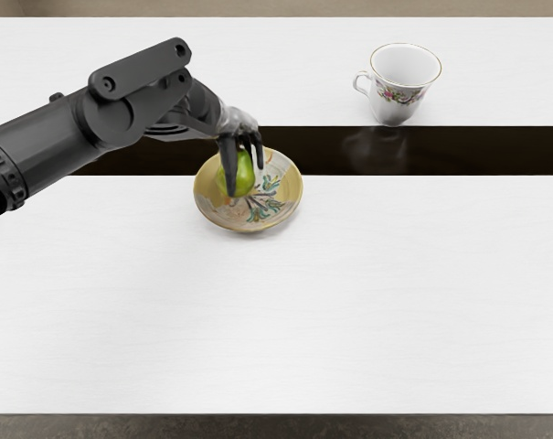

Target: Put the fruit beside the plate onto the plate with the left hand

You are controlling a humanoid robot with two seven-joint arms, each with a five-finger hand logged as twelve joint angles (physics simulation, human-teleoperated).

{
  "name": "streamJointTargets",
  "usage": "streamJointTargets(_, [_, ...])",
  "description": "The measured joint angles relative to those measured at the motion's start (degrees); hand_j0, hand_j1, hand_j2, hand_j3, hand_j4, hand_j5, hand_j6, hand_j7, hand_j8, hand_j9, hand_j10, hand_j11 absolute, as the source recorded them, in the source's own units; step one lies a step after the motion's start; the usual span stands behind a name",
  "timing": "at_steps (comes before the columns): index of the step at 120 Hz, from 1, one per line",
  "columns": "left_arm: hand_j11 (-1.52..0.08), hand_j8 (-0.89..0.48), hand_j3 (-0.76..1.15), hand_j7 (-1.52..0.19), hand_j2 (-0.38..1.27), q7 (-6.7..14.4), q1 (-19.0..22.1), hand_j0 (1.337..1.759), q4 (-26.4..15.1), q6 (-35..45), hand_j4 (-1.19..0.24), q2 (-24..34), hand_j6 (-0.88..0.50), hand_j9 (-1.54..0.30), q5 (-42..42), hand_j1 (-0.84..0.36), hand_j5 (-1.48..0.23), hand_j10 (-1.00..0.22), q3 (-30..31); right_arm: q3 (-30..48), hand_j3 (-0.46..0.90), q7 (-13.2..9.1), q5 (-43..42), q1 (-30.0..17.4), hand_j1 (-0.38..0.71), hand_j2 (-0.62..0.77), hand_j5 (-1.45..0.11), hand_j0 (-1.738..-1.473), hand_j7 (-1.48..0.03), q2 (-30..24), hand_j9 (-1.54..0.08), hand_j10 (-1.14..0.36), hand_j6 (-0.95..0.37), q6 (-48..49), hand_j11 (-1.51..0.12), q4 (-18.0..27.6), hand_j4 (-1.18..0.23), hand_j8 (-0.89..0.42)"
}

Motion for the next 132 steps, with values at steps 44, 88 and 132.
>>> streamJointTargets(44, [-0.16, -0.10, 0.00, -0.16, 0.07, 0.09, 0.00, 1.658, -0.47, 3.71, -0.12, 0.00, -0.11, -0.16, 0.04, 0.22, -0.16, -0.12, -0.03, 0.00, 0.00, 0.00, 0.00, -0.30, -0.35, 0.00, 0.00, -1.658, 0.00, 0.00, 0.00, 0.00, 0.00, 0.00, 0.00, -0.05, 0.00, 0.00])
streamJointTargets(88, [-0.05, -0.03, 0.00, -0.05, 0.02, 0.38, 0.02, 1.658, -14.45, -2.16, -0.04, 22.41, -0.04, -0.05, -14.91, 0.31, -0.05, -0.04, -2.20, -0.01, 0.00, 0.00, 0.00, -0.32, -0.35, 0.00, 0.00, -1.658, 0.00, 0.00, 0.00, 0.00, 0.00, 0.00, 0.00, -0.05, 0.00, 0.00])
streamJointTargets(132, [-0.03, -0.02, 0.00, -0.03, 0.01, 0.37, 2.01, 1.658, -20.76, -4.81, -0.03, 37.74, -0.03, -0.03, -23.63, 0.32, -0.03, -0.02, -6.19, -0.07, 0.00, 0.00, -0.08, -0.30, -0.35, 0.00, 0.00, -1.658, 0.00, 0.00, 0.00, 0.00, 0.00, 0.00, 0.00, -0.05, 0.00, 0.00])
